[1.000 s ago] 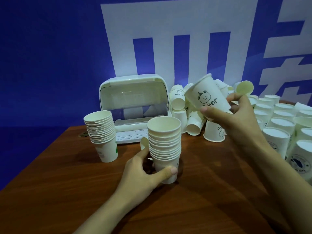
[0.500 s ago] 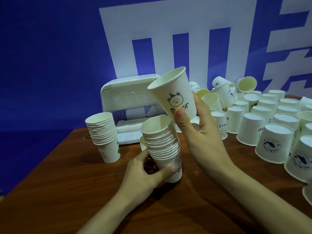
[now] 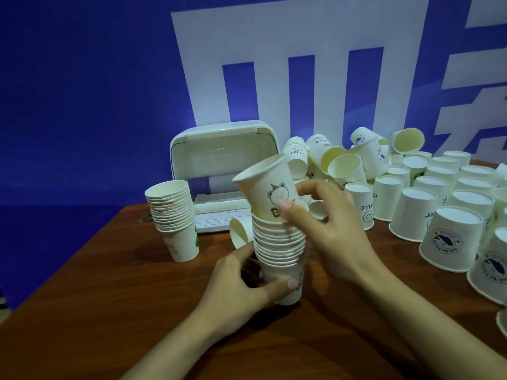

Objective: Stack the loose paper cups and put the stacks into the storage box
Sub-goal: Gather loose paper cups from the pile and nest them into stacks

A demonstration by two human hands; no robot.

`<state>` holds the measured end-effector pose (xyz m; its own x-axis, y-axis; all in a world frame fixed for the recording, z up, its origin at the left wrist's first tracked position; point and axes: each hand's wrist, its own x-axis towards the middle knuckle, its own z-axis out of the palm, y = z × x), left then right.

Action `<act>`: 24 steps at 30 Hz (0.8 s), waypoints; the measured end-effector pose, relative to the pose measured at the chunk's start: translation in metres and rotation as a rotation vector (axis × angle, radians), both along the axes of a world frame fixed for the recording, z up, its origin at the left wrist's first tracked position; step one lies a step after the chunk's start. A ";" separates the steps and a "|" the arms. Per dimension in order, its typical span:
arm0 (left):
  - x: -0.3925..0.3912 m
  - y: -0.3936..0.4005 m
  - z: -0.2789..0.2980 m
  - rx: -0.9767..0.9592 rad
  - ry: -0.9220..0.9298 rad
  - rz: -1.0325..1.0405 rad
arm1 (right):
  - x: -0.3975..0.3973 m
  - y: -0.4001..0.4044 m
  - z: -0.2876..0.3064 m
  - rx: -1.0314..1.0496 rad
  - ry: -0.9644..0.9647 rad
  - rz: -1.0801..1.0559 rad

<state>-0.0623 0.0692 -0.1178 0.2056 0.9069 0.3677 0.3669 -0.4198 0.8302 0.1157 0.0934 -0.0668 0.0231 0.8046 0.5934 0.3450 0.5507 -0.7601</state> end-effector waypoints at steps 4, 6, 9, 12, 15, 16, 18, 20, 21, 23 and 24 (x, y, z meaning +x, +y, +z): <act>-0.003 0.001 -0.001 0.026 0.030 0.037 | 0.012 0.020 -0.005 -0.063 0.406 0.176; -0.005 0.001 -0.003 0.038 0.023 0.059 | 0.011 0.033 -0.018 -0.099 0.361 0.079; -0.008 0.002 -0.005 0.051 -0.035 0.111 | 0.008 0.058 -0.043 -0.089 0.054 0.038; -0.011 0.005 -0.006 0.079 -0.129 0.177 | -0.003 0.078 -0.053 0.014 -0.427 0.214; -0.014 0.009 -0.009 0.100 -0.185 0.222 | -0.017 0.084 -0.062 0.044 -0.742 0.273; -0.015 0.010 -0.009 0.106 -0.194 0.231 | -0.019 0.084 -0.065 0.051 -0.809 0.228; -0.014 0.011 -0.009 0.104 -0.186 0.238 | -0.018 0.083 -0.066 0.147 -0.873 0.056; -0.013 0.011 -0.010 0.093 -0.151 0.229 | -0.015 0.081 -0.066 0.298 -0.861 -0.094; -0.012 0.011 -0.011 0.088 -0.134 0.222 | -0.014 0.081 -0.065 0.342 -0.840 -0.147; -0.011 0.010 -0.012 0.080 -0.105 0.201 | -0.009 0.083 -0.062 0.328 -0.772 -0.227; -0.012 0.010 -0.011 0.074 -0.094 0.189 | -0.005 0.083 -0.057 0.296 -0.694 -0.260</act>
<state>-0.0738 0.0788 -0.1293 -0.0041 0.8958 0.4445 0.3671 -0.4121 0.8339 0.1105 0.1762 -0.1240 -0.2650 0.6306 0.7295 0.8309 0.5332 -0.1591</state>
